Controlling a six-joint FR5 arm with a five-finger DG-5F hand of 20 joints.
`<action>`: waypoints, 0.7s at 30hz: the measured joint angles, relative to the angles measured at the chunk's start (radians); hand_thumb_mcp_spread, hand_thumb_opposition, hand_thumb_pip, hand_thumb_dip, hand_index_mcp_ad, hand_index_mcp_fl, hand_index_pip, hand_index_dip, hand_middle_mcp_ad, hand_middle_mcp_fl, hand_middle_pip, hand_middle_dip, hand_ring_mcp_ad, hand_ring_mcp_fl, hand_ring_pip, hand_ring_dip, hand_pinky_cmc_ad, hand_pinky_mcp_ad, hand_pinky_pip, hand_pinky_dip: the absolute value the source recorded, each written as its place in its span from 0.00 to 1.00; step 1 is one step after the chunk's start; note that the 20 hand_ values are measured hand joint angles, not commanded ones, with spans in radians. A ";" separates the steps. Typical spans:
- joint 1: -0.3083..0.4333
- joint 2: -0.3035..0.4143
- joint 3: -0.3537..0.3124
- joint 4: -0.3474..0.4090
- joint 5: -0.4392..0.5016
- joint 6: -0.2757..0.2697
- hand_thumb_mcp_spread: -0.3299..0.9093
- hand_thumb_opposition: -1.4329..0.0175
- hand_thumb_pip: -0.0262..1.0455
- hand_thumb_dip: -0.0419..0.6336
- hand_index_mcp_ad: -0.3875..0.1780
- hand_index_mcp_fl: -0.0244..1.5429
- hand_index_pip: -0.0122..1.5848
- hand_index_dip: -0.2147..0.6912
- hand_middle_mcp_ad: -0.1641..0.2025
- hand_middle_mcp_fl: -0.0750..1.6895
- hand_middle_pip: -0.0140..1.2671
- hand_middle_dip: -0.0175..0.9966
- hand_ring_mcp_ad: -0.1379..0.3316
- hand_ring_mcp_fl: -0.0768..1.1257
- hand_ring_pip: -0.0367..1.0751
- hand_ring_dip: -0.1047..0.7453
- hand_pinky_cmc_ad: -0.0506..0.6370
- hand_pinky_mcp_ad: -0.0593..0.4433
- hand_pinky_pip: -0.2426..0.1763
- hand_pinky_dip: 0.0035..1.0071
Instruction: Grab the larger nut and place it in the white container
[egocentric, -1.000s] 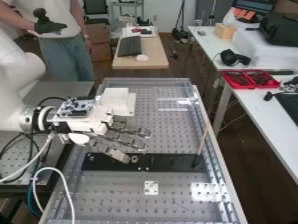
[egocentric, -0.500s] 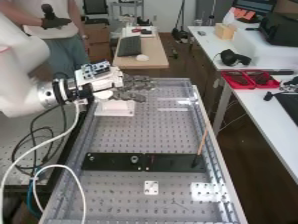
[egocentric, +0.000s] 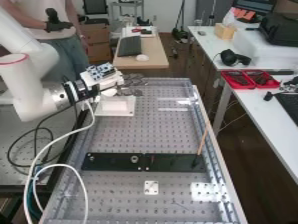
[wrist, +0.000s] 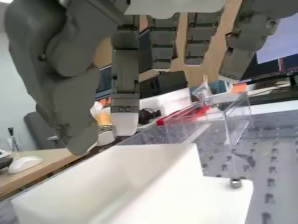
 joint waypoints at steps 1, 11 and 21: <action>0.003 -0.008 0.002 -0.002 -0.006 0.000 0.54 0.38 0.64 0.34 0.53 0.30 0.95 0.33 0.66 0.07 0.12 0.23 0.60 0.07 0.16 0.27 0.53 0.70 0.33 0.57; 0.020 -0.042 0.027 -0.049 -0.010 -0.034 0.54 0.38 0.64 0.34 0.53 0.26 0.95 0.34 0.65 0.07 0.12 0.23 0.60 0.06 0.15 0.28 0.53 0.70 0.33 0.55; 0.020 -0.023 0.036 -0.099 0.026 -0.052 0.57 0.37 0.73 0.34 0.36 0.02 0.80 0.18 0.65 0.05 0.12 0.23 0.60 0.06 0.15 0.28 0.53 0.70 0.33 0.60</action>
